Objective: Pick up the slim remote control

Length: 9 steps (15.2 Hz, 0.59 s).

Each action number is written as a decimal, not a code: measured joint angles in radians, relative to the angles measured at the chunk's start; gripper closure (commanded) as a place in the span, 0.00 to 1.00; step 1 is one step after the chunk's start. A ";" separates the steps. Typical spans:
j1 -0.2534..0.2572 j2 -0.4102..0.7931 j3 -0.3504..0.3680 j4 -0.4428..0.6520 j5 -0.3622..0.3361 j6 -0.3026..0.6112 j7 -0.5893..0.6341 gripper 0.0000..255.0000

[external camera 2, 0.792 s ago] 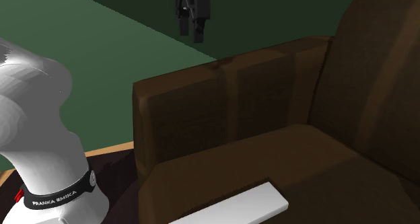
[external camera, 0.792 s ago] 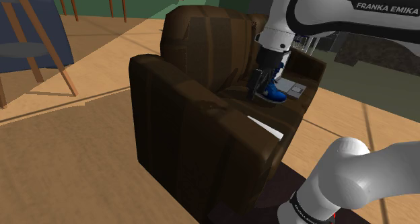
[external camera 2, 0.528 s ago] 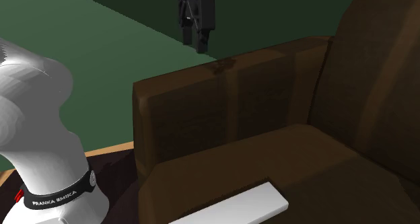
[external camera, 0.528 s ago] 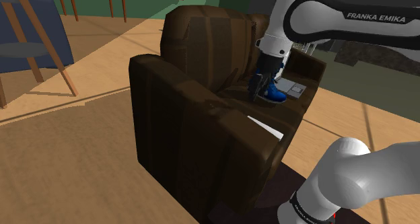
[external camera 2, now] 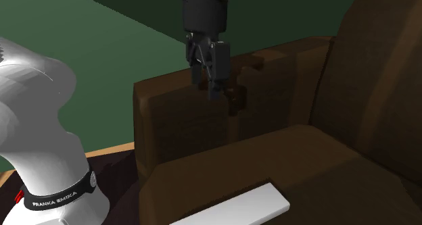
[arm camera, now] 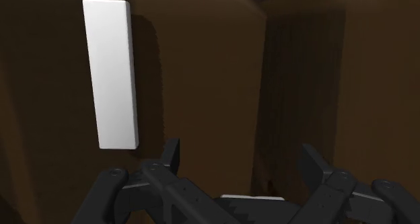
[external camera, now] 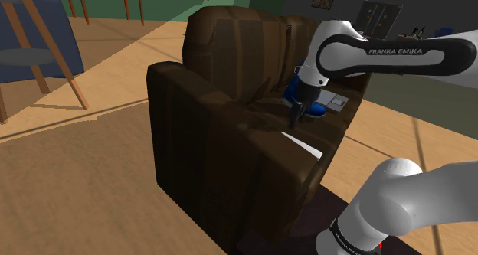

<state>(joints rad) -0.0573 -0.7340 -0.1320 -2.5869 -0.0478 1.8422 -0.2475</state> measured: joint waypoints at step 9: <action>-0.087 0.141 -0.155 -0.097 -0.121 0.248 -0.157 0.00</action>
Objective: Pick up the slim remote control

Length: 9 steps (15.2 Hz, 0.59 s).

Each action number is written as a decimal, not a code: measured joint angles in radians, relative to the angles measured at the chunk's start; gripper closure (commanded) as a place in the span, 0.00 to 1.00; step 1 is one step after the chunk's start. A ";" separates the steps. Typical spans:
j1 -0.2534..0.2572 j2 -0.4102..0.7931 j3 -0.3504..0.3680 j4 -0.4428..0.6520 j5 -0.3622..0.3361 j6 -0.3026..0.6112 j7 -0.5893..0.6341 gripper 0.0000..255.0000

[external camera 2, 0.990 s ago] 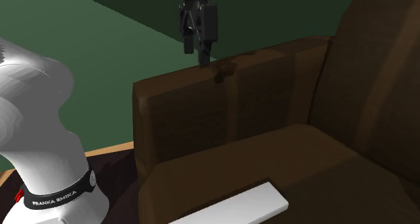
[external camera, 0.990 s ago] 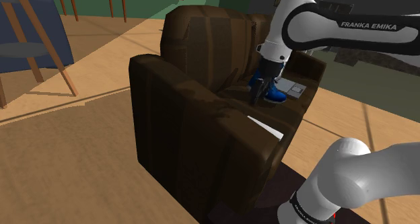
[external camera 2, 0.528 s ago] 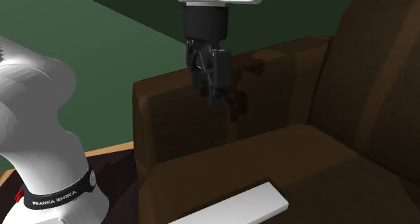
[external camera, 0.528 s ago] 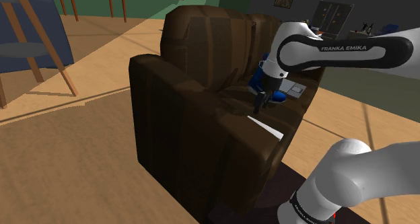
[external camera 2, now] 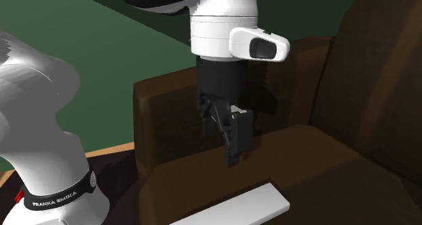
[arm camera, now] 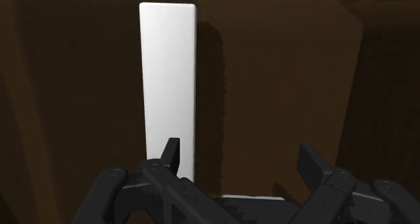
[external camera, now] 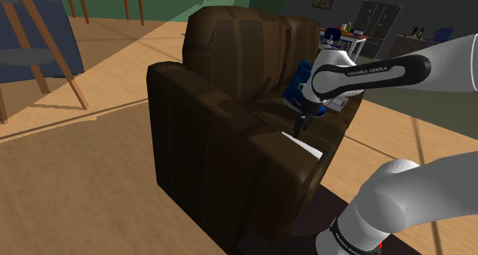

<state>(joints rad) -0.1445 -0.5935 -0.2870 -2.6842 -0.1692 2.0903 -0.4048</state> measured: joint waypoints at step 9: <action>-0.037 0.211 -0.127 -0.008 -0.048 0.233 -0.122 0.00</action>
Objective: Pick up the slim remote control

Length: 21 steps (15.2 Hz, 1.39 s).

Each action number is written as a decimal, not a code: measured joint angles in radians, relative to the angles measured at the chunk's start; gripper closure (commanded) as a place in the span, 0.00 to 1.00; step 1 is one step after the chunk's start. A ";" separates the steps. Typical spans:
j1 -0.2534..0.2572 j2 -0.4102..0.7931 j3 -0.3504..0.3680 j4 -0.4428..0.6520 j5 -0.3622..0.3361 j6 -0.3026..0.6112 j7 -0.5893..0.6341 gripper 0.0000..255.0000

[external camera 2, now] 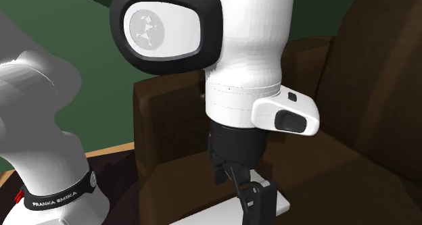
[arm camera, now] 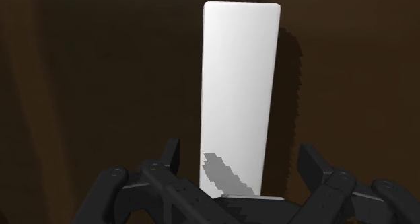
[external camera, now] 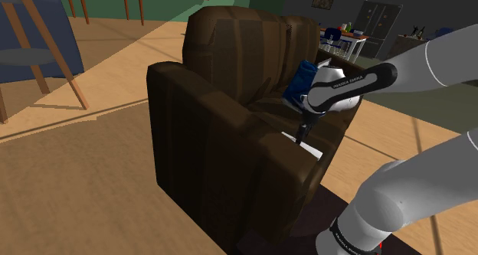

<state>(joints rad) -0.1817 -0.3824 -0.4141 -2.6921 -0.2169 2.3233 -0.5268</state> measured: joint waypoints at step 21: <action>0.003 0.026 -0.009 -0.003 0.003 0.030 -0.007 1.00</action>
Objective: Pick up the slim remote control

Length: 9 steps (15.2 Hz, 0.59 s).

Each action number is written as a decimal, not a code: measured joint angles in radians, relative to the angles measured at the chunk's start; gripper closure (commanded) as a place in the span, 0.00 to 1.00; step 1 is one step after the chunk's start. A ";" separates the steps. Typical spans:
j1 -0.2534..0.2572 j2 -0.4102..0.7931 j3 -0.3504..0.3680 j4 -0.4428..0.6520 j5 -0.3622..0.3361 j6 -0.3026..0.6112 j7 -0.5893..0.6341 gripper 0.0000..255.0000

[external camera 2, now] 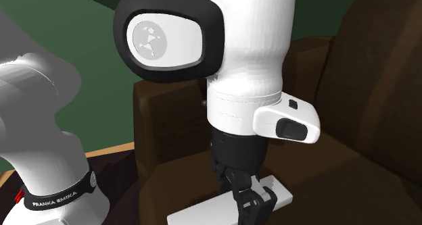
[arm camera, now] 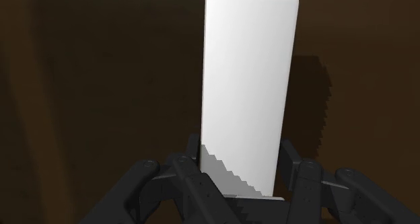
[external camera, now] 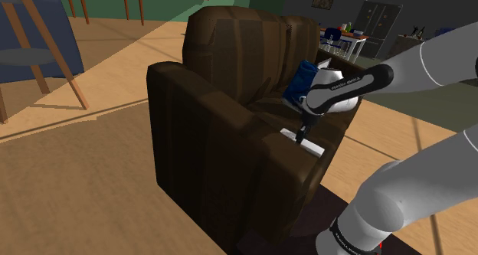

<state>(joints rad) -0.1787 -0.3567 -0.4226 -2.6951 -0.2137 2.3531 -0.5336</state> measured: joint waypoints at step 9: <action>-0.009 -0.097 0.028 0.058 -0.005 -0.153 0.010 1.00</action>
<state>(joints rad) -0.1881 -0.4537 -0.3946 -2.6374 -0.2192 2.1998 -0.5238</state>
